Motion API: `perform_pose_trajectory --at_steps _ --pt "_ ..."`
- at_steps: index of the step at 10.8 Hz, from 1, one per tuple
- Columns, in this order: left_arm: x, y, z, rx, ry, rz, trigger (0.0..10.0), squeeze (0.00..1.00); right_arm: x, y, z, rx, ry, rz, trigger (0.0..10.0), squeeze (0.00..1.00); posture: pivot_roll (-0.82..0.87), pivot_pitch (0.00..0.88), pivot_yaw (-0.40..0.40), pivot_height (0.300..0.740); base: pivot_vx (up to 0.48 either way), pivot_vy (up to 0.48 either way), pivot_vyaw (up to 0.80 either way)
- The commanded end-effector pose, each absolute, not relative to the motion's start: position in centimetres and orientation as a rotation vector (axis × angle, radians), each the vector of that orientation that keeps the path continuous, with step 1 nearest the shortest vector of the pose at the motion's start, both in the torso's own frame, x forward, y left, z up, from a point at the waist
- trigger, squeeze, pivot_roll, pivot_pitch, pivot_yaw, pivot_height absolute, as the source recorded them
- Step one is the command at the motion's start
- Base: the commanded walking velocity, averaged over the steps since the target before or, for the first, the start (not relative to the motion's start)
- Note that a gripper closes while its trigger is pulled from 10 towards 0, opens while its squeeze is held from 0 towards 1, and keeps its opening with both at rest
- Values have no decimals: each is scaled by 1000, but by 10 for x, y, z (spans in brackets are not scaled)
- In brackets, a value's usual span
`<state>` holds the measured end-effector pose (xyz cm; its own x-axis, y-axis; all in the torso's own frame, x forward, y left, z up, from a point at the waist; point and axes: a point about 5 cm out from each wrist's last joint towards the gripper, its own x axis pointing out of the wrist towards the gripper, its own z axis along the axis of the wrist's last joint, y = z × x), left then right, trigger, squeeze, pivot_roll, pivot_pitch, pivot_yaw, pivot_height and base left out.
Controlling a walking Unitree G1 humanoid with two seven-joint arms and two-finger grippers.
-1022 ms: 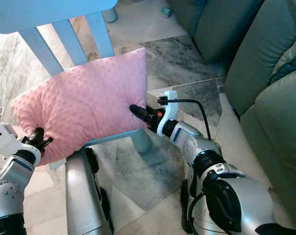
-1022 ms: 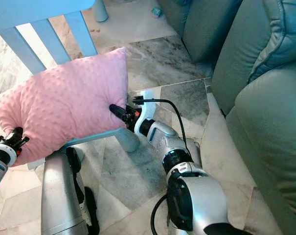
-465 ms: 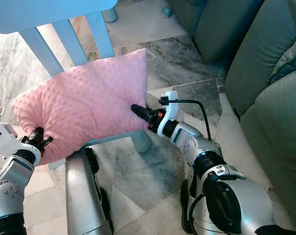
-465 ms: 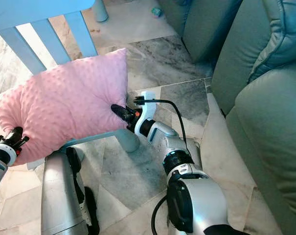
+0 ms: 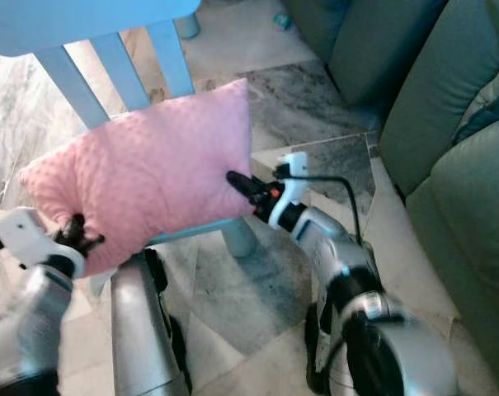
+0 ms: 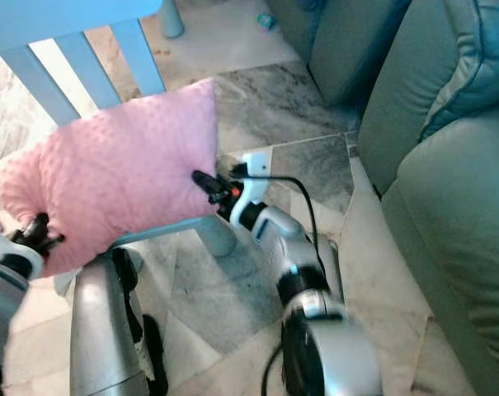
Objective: Move the pillow to the sofa
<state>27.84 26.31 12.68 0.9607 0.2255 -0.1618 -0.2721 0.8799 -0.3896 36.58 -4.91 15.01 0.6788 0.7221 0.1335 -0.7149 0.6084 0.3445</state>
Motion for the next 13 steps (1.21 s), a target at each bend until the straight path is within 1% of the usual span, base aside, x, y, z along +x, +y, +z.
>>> perform_pose_trajectory --at_steps 1,2,3,4,5,6,8,11,12,13 --pt "273 256 124 -366 112 229 10000 0 359 -43 147 382 11 833 0 0 -75 301 61 414 0 0 0" --pt "274 249 121 -349 104 199 10000 0 356 -48 146 326 -28 814 0 0 -91 265 57 414 0 0 0" --pt "274 248 122 -312 81 185 10000 0 353 -53 147 331 -39 789 0 0 -112 225 53 414 0 0 0" --pt "277 243 125 -292 44 177 10000 0 347 -57 151 264 -90 783 0 0 -126 182 56 414 0 0 0" --pt "277 233 128 -249 7 160 10000 0 341 -62 156 212 -141 758 0 0 -131 159 58 414 0 0 0" --pt "278 228 130 -207 -16 182 10000 0 339 -66 161 189 -165 715 0 0 -135 129 61 414 0 0 0" --pt "276 223 136 -204 -56 194 10000 0 336 -72 166 177 -186 654 0 0 -139 87 72 414 0 0 0" --pt "261 215 146 -76 -171 249 10000 0 328 -79 175 101 -233 582 0 0 -145 35 84 414 0 0 0" --pt "261 213 145 -57 -175 251 10000 0 329 -81 182 90 -256 563 0 0 -149 23 83 414 0 0 0" --pt "263 212 144 -91 -181 271 10000 0 331 -81 190 77 -279 558 0 0 -152 16 81 414 0 0 0"
